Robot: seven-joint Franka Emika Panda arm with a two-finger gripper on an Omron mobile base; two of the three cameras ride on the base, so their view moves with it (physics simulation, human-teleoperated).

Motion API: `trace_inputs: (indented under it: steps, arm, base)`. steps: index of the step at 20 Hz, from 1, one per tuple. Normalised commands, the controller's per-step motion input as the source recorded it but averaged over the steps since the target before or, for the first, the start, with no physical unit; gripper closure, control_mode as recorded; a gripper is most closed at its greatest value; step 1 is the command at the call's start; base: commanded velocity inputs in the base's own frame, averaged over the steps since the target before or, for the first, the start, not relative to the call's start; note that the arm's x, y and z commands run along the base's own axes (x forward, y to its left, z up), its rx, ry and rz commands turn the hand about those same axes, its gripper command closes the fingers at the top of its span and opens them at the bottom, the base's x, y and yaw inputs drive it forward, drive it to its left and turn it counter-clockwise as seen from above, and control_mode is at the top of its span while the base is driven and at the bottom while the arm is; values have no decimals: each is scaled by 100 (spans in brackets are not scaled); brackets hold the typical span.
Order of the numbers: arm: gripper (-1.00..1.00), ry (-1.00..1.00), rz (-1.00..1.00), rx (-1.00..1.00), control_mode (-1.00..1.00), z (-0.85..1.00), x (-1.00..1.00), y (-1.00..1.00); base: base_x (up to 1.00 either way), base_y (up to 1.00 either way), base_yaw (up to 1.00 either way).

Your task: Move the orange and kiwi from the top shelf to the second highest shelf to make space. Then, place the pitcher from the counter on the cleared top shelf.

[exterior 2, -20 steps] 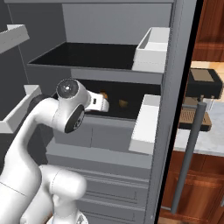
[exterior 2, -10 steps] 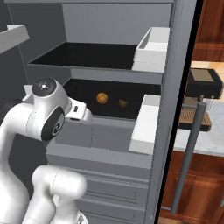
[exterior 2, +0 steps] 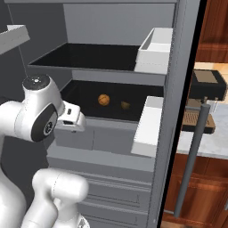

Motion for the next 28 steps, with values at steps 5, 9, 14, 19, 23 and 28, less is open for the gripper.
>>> trace_inputs:
  steps: [5, 9, 14, 19, 23, 28]
  arm:
    - [-100, 0, -2, -2, 100, 0, 0, 7]
    - [-100, 0, 0, 0, 100, 0, 0, 0]
    - [-100, 0, 0, 0, 100, 0, 0, 0]
    - [-100, 0, 0, 0, 100, 0, 0, 0]
    - [-100, 0, 0, 0, 100, 0, 0, 0]
    - [-100, 0, 0, 0, 100, 0, 0, 0]
  base:
    - [0, 0, 0]
    - [-22, 0, 0]
    - [-97, -26, 3]
    - [-93, -5, 31]
    - [-36, 51, 49]
    - [-2, 88, 43]
